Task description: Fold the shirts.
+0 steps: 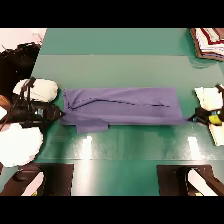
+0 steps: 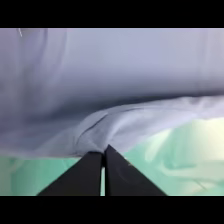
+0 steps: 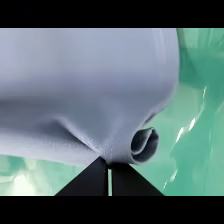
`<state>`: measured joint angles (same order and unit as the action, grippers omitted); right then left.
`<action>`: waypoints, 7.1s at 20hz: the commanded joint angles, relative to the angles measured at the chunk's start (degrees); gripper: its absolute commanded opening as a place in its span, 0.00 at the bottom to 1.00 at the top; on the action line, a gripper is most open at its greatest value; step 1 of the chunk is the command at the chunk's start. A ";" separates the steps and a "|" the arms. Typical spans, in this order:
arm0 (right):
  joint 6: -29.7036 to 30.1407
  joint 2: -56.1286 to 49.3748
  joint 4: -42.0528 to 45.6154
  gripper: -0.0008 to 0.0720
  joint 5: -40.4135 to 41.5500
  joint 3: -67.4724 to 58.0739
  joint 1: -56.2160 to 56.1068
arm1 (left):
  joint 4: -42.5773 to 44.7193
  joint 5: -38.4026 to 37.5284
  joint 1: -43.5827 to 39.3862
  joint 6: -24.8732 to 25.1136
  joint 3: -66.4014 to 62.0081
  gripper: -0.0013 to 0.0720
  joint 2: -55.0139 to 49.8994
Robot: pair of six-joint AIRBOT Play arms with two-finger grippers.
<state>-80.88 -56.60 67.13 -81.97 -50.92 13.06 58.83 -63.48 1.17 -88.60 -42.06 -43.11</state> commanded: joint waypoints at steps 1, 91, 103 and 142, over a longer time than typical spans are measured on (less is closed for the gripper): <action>-1.16 -8.04 0.11 0.04 3.13 -10.71 -5.42 | 1.25 5.84 0.07 0.83 -6.12 0.05 -8.50; 5.92 -40.02 -26.34 0.83 21.86 -21.68 -34.27 | 1.79 -2.69 7.87 6.82 -34.07 0.52 -28.76; 4.87 -59.89 -35.65 0.76 18.43 -43.56 -45.13 | -6.58 -1.53 7.87 9.57 -29.66 0.46 -30.86; -6.84 -25.18 2.12 0.04 -3.08 -55.93 20.00 | -11.23 8.98 -12.96 11.08 -30.08 0.05 -29.14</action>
<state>-86.13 -84.47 67.16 -83.44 -109.56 31.66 47.55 -54.54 -11.79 -77.87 -72.07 -72.29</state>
